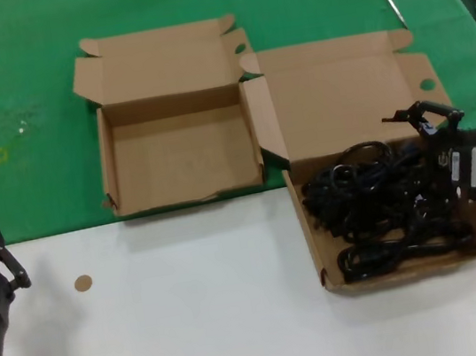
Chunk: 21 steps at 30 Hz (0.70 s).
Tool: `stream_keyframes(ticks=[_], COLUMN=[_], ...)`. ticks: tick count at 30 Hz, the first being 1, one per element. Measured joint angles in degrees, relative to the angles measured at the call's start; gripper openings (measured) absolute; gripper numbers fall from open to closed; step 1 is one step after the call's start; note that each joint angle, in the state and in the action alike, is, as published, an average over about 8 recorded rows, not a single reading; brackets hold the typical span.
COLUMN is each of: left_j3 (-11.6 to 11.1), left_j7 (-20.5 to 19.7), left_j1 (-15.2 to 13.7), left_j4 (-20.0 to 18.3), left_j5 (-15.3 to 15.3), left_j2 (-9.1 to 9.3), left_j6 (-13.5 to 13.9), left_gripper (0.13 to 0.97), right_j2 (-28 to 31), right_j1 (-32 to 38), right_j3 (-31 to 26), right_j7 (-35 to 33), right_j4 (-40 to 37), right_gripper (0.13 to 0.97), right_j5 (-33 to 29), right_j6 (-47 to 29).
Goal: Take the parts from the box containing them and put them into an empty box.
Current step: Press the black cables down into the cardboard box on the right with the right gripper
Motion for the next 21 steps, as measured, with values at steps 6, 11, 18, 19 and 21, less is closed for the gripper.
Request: stream_keyframes(ticks=[6, 11, 18, 19, 21], left_j3=[0.0, 0.0, 0.0, 0.0, 0.0], left_j7=[0.0, 0.0, 0.0, 0.0, 0.0], left_j1=[0.0, 0.0, 0.0, 0.0, 0.0], left_j4=[0.0, 0.0, 0.0, 0.0, 0.0], left_j5=[0.0, 0.0, 0.0, 0.0, 0.0], left_j2=[0.00, 0.00, 0.00, 0.00, 0.00], left_j6=[0.0, 0.0, 0.0, 0.0, 0.0], left_gripper=[0.152, 0.152, 0.152, 0.152, 0.152], right_j2=[-0.5, -0.8, -1.1, -1.1, -1.1], right_j1=[0.6, 0.8, 1.0, 1.0, 0.9], right_j3=[-0.2, -0.4, -0.3, -0.3, -0.2], right_j7=[0.1, 0.2, 0.3, 0.3, 0.4], right_j4=[-0.6, -0.9, -1.0, -1.0, -0.9], right_gripper=[0.660, 0.527, 0.381, 0.357, 0.332], right_j5=[-0.9, -1.3, -1.6, -1.6, -1.6], right_j6=[-0.3, -0.5, -0.8, -0.8, -0.9])
